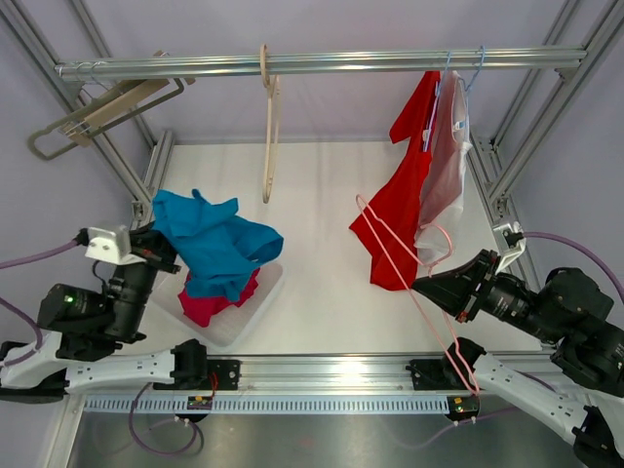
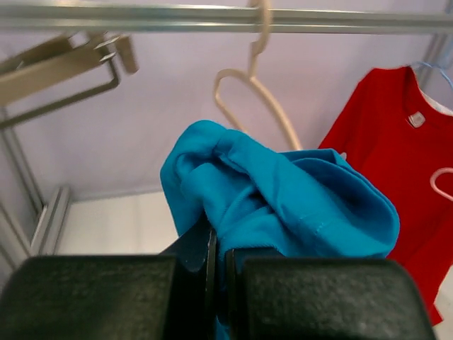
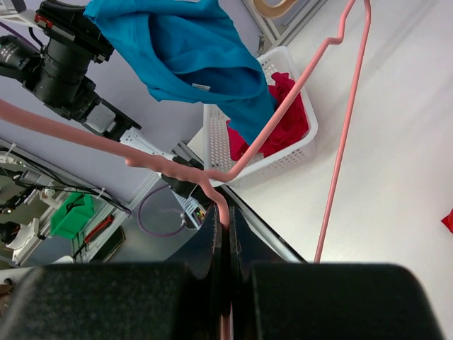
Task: Remove the t-shirt from the hanger
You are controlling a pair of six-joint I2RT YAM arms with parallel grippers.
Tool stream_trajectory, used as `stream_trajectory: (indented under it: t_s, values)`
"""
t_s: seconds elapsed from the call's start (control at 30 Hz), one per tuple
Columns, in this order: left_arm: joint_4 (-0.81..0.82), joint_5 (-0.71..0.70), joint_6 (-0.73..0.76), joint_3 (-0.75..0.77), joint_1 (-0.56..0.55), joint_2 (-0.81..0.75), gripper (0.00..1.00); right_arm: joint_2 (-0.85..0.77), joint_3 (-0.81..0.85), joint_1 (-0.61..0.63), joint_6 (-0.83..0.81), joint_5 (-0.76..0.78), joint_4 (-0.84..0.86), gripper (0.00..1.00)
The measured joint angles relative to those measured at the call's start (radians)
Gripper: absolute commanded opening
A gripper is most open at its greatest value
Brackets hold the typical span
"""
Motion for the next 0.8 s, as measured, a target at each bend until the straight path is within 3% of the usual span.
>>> stream_trajectory:
  t_s: [0.17, 0.37, 0.47, 0.5, 0.57, 0.6, 0.73, 0.8]
  values:
    - [-0.041, -0.142, -0.101, -0.063, 0.002, -0.218, 0.00, 0.021, -0.006, 0.000, -0.014, 0.002, 0.014, 0.00]
    - [-0.241, -0.340, -0.285, -0.048, 0.003, -0.197, 0.00, 0.143, 0.005, 0.000, -0.053, 0.044, 0.037, 0.00]
    - [-0.350, -0.387, -0.383, -0.057, 0.003, -0.117, 0.28, 0.242, 0.012, 0.000, -0.068, 0.088, 0.068, 0.00]
    - [-0.378, -0.393, -0.416, -0.072, 0.003, -0.094, 0.46, 0.282, 0.015, 0.000, -0.073, 0.102, 0.086, 0.00]
    - [-0.423, -0.398, -0.460, -0.100, 0.003, -0.064, 0.62, 0.363, 0.029, 0.000, -0.078, 0.136, 0.114, 0.00]
    - [-0.446, -0.400, -0.483, -0.108, 0.003, -0.053, 0.77, 0.402, 0.043, 0.000, -0.082, 0.151, 0.130, 0.00]
    - [-0.473, -0.408, -0.523, -0.113, 0.003, -0.048, 0.99, 0.590, 0.143, 0.000, -0.103, 0.218, 0.200, 0.00]
    - [-0.480, -0.412, -0.528, -0.111, 0.003, -0.060, 0.99, 0.687, 0.221, -0.001, -0.117, 0.246, 0.227, 0.00]
